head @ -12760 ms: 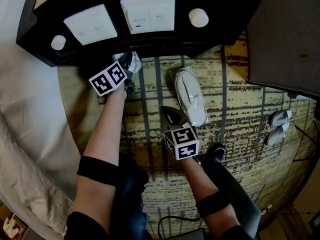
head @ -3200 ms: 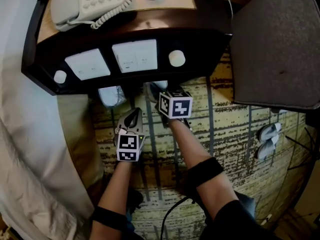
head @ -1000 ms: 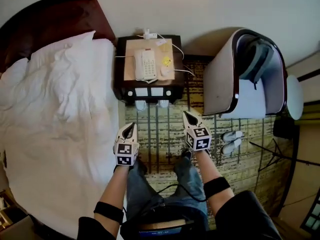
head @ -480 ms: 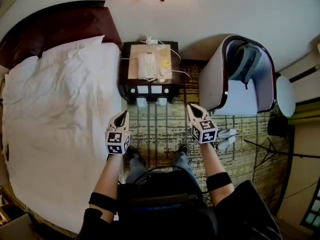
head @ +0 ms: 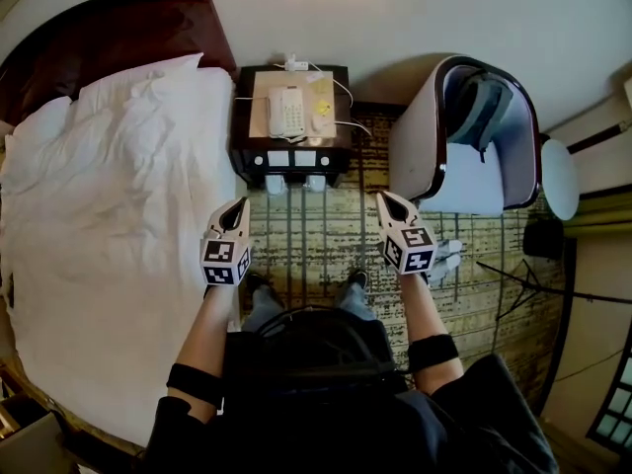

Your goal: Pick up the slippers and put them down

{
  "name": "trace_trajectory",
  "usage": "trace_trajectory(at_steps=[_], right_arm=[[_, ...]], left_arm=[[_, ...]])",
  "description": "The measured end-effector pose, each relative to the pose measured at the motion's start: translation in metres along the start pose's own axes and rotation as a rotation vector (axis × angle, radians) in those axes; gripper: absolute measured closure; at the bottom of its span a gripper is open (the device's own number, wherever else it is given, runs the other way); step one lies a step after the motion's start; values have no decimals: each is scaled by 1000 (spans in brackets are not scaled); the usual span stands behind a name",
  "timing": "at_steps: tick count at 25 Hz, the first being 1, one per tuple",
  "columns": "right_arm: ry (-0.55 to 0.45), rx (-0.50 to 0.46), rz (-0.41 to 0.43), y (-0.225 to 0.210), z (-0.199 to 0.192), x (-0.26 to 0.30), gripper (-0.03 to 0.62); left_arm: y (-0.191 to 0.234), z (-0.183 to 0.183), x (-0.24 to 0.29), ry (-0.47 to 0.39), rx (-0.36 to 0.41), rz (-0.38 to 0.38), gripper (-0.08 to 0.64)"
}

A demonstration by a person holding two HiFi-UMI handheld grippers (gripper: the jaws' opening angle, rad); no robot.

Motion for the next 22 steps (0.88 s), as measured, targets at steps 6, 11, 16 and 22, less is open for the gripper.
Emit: trace_trajectory(at_steps=[6,11,16,22], right_arm=[[-6,-2,25,9,-2,1,592],[3,5,36,12,-7,-1,592],[12,7,40,15,-12,-6,592],[35,12,42,21,-23,-21,592]], left_arm=[[5,2,-5,4,2,11,560],[3,3,-8,11,3,11,560],[1,-1,-14,20,3,8,560],[-6,-9,-29,31,-7,11,560]])
Point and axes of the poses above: the fingertips, and each gripper's own axes: x forward along the fingers, y to its left, z out of its top, the point moved 8 cm from there along -x, backward along the fingers, and after that the axes turned 15 degrees about -y, right-handed, at the moved point
